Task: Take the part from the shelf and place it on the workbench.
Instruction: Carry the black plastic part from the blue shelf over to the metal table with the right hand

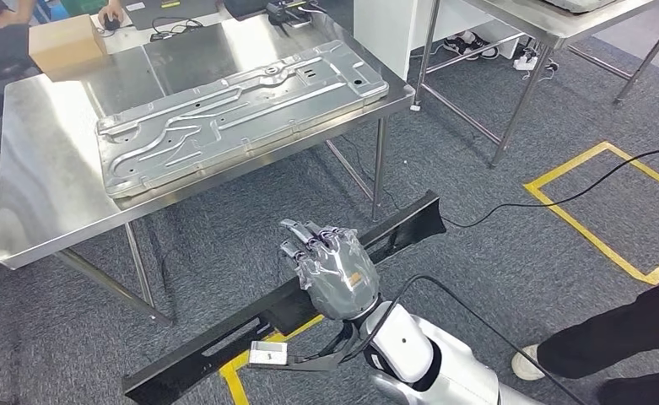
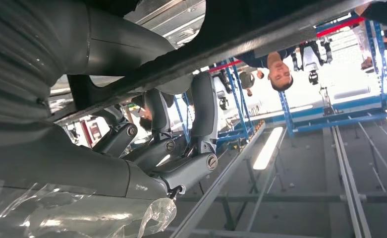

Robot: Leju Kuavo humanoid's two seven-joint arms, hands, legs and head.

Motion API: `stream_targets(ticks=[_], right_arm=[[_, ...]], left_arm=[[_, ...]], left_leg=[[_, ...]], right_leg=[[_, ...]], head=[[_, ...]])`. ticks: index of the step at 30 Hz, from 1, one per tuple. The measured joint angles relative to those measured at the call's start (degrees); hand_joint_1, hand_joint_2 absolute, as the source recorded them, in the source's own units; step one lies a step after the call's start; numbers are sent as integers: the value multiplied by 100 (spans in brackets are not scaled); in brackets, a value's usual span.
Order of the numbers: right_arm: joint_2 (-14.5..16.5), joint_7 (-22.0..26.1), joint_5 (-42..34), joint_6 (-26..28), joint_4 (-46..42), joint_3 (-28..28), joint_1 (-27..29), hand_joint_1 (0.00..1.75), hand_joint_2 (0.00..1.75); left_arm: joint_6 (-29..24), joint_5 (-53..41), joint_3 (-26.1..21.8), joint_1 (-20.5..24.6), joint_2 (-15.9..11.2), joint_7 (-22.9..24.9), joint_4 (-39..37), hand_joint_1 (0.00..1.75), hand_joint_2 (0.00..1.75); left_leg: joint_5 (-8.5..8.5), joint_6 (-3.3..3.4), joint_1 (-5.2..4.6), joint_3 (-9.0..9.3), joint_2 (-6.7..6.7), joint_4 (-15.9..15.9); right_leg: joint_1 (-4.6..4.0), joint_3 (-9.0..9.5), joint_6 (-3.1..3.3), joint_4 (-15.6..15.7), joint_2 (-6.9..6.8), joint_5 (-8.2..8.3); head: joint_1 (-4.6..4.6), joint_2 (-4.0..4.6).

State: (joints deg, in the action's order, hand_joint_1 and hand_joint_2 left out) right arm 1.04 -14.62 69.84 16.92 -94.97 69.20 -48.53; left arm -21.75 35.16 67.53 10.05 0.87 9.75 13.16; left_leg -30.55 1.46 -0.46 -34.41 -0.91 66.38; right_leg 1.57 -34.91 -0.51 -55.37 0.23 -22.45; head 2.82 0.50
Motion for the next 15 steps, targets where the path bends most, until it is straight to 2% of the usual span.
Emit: stream_targets(ticks=[1, 2, 3, 4, 6, 7, 8, 10, 12, 13, 15], right_arm=[[-1, 1, -4, -3, 0, 2, 1, 175, 175], [-2, 1, -8, -6, 0, 5, 4, 175, 175], [-3, 1, -13, -9, 0, 9, 6, 175, 175], [-3, 1, -15, -11, 0, 12, 6, 175, 175], [-3, 0, -19, -11, 0, 14, 1, 175, 175], [-3, -1, -20, -10, 0, 14, -2, 175, 175], [-3, 1, -21, -9, 0, 14, -5, 175, 175], [0, 8, -23, -4, -1, 16, -5, 175, 175], [7, 19, -25, 1, -1, 17, -12, 175, 175], [10, 25, -25, 3, -2, 17, -21, 175, 175], [16, 34, -25, 4, -1, 19, -24, 175, 175]], left_arm=[[1, 1, -3, 15, 0, -7, 0, 0, 175], [1, 2, -5, 30, 0, -11, 0, 0, 175], [2, 0, -8, 44, 0, -13, 0, 0, 175], [2, -1, -9, 50, 0, -10, 0, 0, 175], [1, -2, -9, 29, 0, 1, 0, 0, 175], [1, 0, -8, 17, 0, 5, 0, 0, 175], [0, 4, -8, 6, 0, 8, 0, 0, 175], [-1, 14, -8, 2, 1, 6, 0, 0, 175], [-7, 28, -9, 0, 1, -3, 0, 0, 175], [-9, 37, -10, -3, -2, -8, 0, 0, 175], [-10, 49, -9, -5, -5, -11, 0, 0, 175]], left_leg=[[-134, -40, 35, -229, 3, 331], [-195, -72, 65, -380, 7, 498], [-135, -95, 90, -431, 15, 455], [59, -109, 110, -378, 25, 200], [606, -104, 123, -128, 57, -624], [743, -84, 111, -34, 71, -937], [817, -53, 91, 27, 81, -1123], [774, 30, 57, 77, 76, -1190], [787, 117, 57, 188, 63, -1219], [771, 161, 52, 254, 59, -1227], [715, 241, 20, 346, 59, -1234]], right_leg=[[5, 30, 0, 0, -2, -36], [11, 69, -10, 0, -3, -75], [18, 121, -25, 0, -3, -116], [25, 182, -42, 0, 0, -159], [33, 303, -90, 4, 5, -242], [32, 341, -123, 10, 9, -277], [30, 367, -165, 21, 11, -309], [21, 405, -248, -5, 10, -330], [29, 408, -293, -150, 0, -395], [35, 326, -298, -338, -4, -492], [18, -72, -293, -1034, -5, -773]], head=[[0, 0], [0, 0], [0, 0], [0, 0], [0, 0], [-1, 0], [0, 0], [0, 0], [-2, 0], [-3, 0], [-4, 0]])
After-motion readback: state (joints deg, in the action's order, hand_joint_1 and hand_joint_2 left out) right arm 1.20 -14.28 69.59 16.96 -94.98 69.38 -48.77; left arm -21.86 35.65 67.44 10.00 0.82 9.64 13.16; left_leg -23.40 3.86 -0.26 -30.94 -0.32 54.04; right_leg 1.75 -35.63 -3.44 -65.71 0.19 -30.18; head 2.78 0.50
